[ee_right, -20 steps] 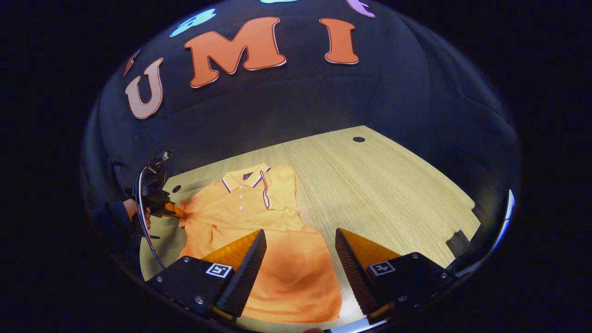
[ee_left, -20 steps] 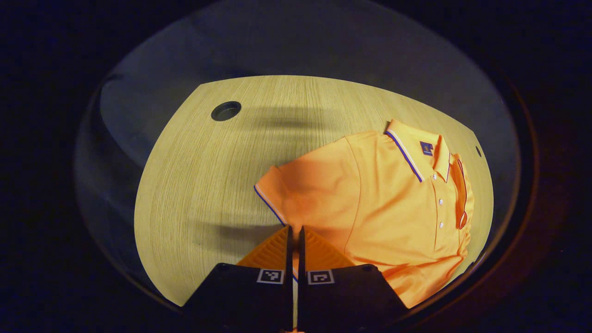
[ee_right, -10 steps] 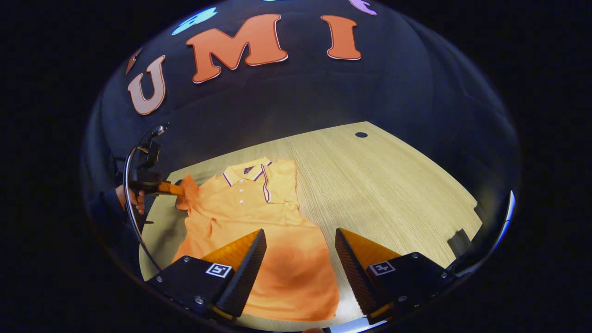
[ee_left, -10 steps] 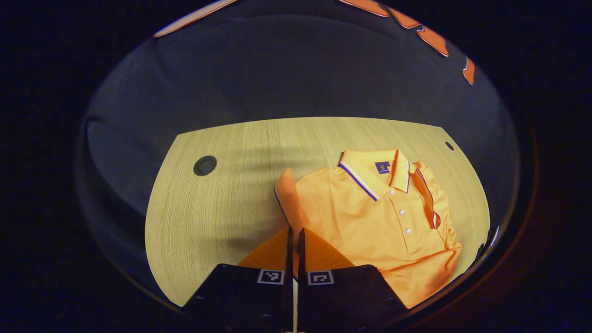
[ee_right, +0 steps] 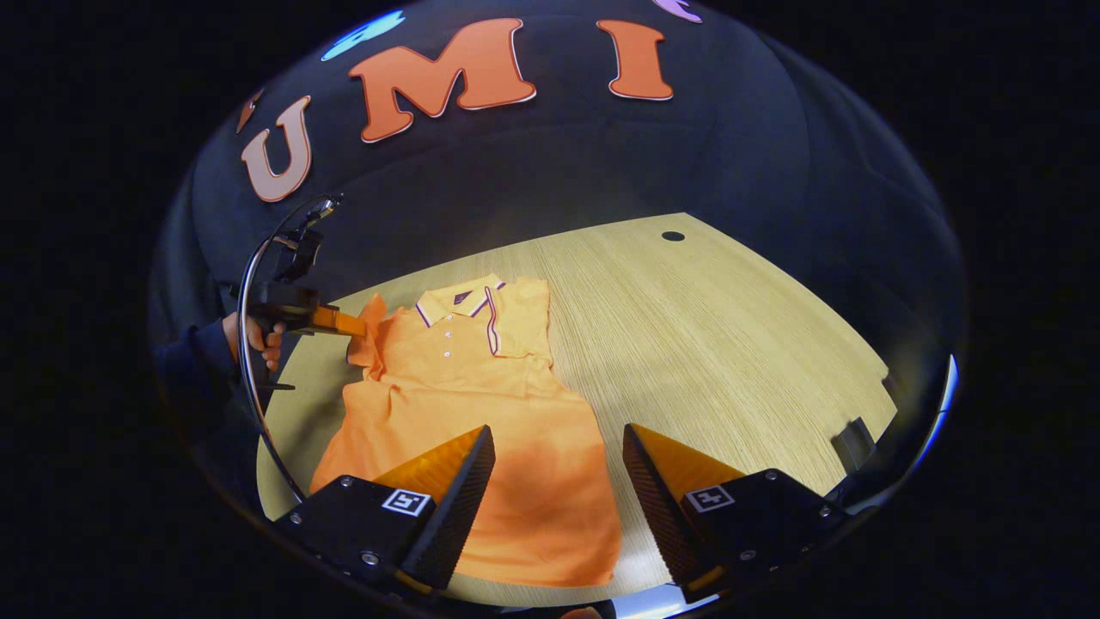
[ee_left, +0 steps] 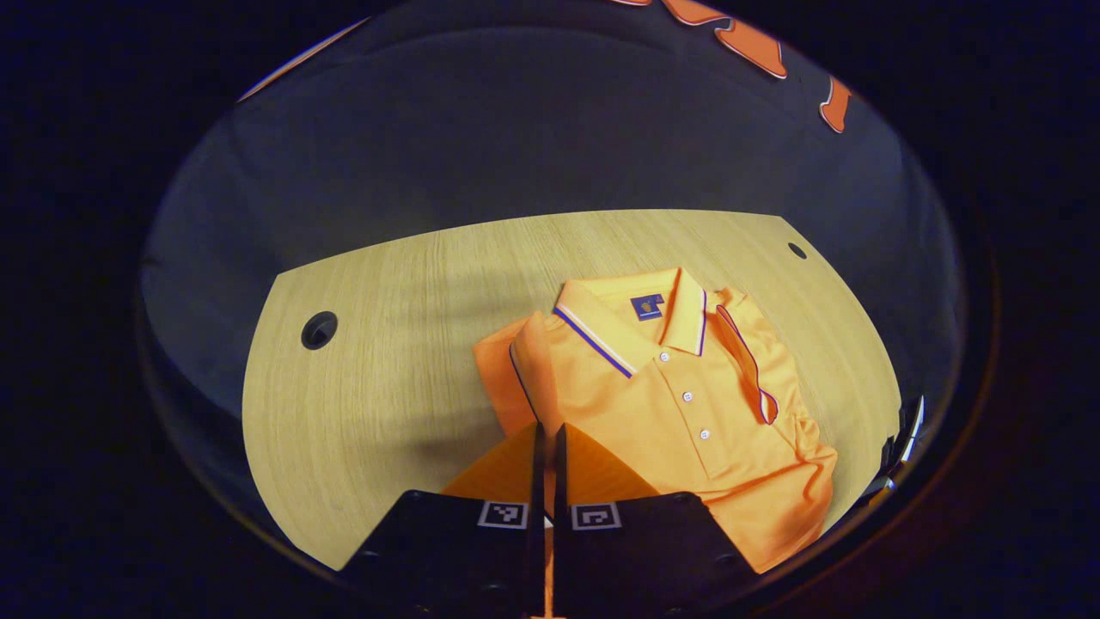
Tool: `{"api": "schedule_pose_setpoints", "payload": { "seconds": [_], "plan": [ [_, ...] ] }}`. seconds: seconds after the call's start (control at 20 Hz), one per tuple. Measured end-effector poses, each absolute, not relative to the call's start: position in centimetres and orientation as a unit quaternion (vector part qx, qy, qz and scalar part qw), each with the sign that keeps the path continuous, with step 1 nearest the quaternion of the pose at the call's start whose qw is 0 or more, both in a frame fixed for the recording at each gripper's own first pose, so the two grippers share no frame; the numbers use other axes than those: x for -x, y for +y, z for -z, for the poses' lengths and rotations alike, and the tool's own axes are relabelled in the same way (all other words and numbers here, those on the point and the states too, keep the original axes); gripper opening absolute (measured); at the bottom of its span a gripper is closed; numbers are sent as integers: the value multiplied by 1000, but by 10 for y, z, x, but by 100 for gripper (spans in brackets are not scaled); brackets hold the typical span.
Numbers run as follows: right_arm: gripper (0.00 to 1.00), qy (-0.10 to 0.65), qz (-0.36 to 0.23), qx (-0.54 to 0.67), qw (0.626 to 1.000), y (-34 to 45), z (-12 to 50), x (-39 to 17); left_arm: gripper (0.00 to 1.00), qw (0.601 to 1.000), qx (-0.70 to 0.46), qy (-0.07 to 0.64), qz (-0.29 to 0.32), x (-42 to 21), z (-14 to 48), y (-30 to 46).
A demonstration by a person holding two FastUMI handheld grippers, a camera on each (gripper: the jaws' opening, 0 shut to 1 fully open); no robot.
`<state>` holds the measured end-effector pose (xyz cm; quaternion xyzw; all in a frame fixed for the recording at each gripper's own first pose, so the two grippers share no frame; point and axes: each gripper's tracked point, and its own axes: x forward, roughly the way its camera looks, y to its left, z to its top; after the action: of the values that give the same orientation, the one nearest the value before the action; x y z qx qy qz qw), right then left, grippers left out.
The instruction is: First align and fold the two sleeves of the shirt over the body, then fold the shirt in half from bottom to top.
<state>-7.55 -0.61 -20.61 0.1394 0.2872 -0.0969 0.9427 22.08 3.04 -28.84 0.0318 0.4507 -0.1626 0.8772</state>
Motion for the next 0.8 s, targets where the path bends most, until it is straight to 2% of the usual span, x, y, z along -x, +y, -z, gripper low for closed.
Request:
{"api": "schedule_pose_setpoints", "payload": {
  "seconds": [0.2, 0.3, 0.35, 0.55, 0.8],
  "plan": [
    [92, 295, 103, -139, 940, -17, 213, 84, 19, 863, 26, 461, 203, -208, 291, -7],
    [92, 298, 103, -142, 938, -19, 216, 85, 62, 865, 29, 458, 204, -202, 290, -8],
    [92, 301, 103, -142, 937, -20, 219, 86, 88, 867, 28, 456, 201, -201, 289, -6],
    [92, 308, 87, -136, 938, -17, 224, 83, 99, 879, 30, 440, 182, -185, 276, 11],
    [92, 327, 57, -119, 936, -10, 239, 83, 99, 898, 13, 409, 159, -143, 266, 45]
  ]
}}
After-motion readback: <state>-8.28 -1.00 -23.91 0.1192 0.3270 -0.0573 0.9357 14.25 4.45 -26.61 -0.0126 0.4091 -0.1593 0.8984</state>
